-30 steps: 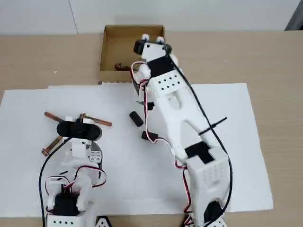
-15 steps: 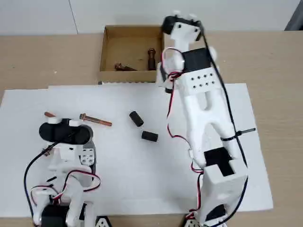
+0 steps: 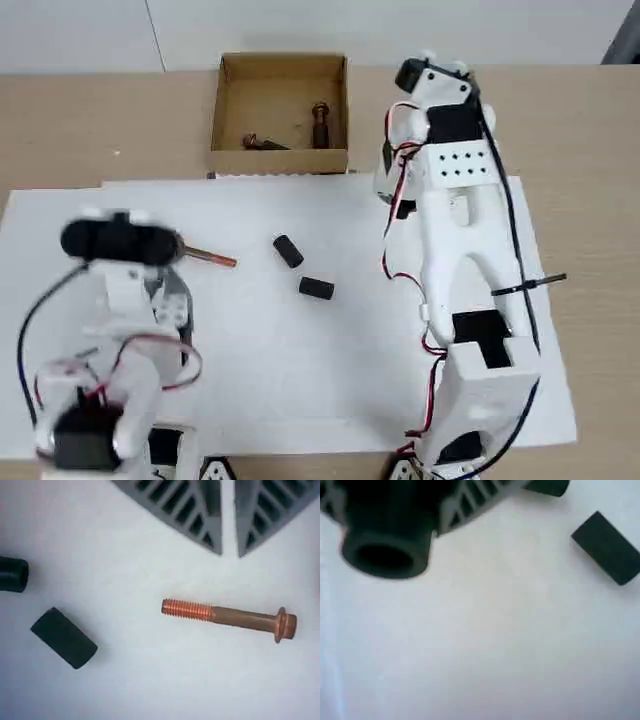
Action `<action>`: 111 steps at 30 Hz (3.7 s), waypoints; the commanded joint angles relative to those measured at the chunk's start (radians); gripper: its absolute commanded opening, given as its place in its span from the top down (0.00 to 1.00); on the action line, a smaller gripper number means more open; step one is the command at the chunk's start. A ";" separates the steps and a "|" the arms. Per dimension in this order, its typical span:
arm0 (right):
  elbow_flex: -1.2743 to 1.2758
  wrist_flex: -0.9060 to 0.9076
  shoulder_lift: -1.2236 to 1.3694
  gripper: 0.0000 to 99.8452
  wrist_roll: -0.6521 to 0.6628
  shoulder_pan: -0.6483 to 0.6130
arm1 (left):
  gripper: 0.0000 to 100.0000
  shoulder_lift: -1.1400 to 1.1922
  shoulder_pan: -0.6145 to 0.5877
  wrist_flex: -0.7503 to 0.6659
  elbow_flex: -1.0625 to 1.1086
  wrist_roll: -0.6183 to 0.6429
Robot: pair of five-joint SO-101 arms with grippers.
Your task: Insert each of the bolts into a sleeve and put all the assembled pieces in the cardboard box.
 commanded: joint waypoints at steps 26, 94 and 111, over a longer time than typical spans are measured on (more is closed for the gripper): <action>0.041 0.021 -0.194 1.00 0.011 0.182 | 0.99 1.082 -0.017 0.006 -0.587 0.793; 0.043 0.022 -0.341 1.00 0.008 0.188 | 1.00 1.821 -0.144 -0.058 -0.886 0.861; 0.043 0.022 -0.719 1.00 0.140 0.068 | 1.00 1.313 0.060 0.203 -1.078 0.707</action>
